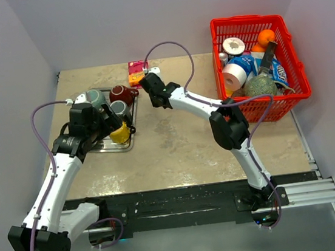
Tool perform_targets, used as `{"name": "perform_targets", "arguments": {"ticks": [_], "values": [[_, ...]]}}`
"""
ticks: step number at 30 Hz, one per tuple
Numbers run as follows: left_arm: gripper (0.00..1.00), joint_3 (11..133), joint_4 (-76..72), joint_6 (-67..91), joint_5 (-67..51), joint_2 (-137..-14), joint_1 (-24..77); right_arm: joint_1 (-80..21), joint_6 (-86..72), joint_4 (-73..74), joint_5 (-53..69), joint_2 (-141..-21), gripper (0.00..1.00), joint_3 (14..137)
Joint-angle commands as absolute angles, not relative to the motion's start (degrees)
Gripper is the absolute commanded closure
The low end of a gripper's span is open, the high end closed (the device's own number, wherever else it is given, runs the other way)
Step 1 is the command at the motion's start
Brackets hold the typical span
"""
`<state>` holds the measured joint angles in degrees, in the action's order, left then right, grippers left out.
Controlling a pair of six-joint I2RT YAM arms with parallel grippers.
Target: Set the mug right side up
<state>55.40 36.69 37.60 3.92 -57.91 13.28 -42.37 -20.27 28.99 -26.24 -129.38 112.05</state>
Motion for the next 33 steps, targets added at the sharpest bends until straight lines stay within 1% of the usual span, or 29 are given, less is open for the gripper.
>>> {"name": "perform_targets", "arguments": {"ticks": [1, 3, 8, 12, 13, 14, 15, 17, 18, 21, 22, 28, 29, 30, 33], "values": [[0.01, 55.55, 35.51, 34.55, 5.89, -59.06, 13.45, -42.89, -19.95, 29.26, -29.53, -132.18, 1.0, 119.96], [0.01, 55.9, 35.68, 34.19, 6.06, -60.02, 13.45, -42.89, -20.21, 30.58, -29.62, -134.9, 1.0, 122.94], [0.01, 55.99, 35.6, 32.96, 6.42, -61.61, 13.45, -42.89, -21.09, 31.11, -30.15, -137.28, 1.0, 125.15], [0.01, 55.81, 35.51, 32.26, 6.5, -63.19, 13.45, -42.89, -22.15, 34.53, -30.23, -139.83, 1.0, 128.05], [0.01, 55.72, 35.33, 32.08, 6.59, -63.45, 13.45, -42.89, -22.41, 34.63, -30.15, -140.01, 0.98, 128.06], [0.01, 55.55, 35.16, 31.99, 6.59, -63.72, 13.45, -42.8, -22.59, 34.63, -29.97, -140.01, 0.93, 127.62], [0.01, 55.46, 35.07, 31.99, 6.59, -64.16, 13.45, -42.89, -22.76, 34.54, -29.97, -139.92, 0.79, 127.36], [0.01, 55.28, 34.72, 31.9, 6.33, -64.6, 13.45, -42.89, -23.03, 34.02, -29.53, -138.96, 0.61, 126.39], [0.01, 55.28, 34.72, 31.9, 6.24, -65.03, 13.45, -42.8, -23.03, 33.32, -29.36, -138.43, 0.48, 126.04], [0.01, 55.19, 34.37, 31.99, 5.8, -65.83, 13.45, -42.89, -23.11, 33.13, -28.65, -136.94, 0.33, 125.86], [0.01, 55.02, 34.28, 31.99, 5.63, -66.0, 13.45, -42.8, -23.72, 33.31, -28.65, -136.67, 0.25, 126.12], [0.01, 54.49, 34.02, 32.26, 4.48, -67.15, 13.45, -42.89, -24.08, 33.13, -28.21, -132.55, 0.1, 127.0], [0.01, 54.23, 33.93, 32.34, 4.05, -67.15, 13.45, -42.89, -23.82, 33.13, -28.21, -131.93, 0.05, 126.91], [0.01, 54.14, 33.66, 32.34, 3.69, -67.32, 13.45, -42.89, -23.56, 33.13, -28.13, -130.36, 0.02, 126.65], [0.01, 53.35, 32.52, 32.08, 1.15, -67.67, 13.45, -42.8, -22.24, 33.4, -27.95, -126.15, 0.01, 124.64]]}}
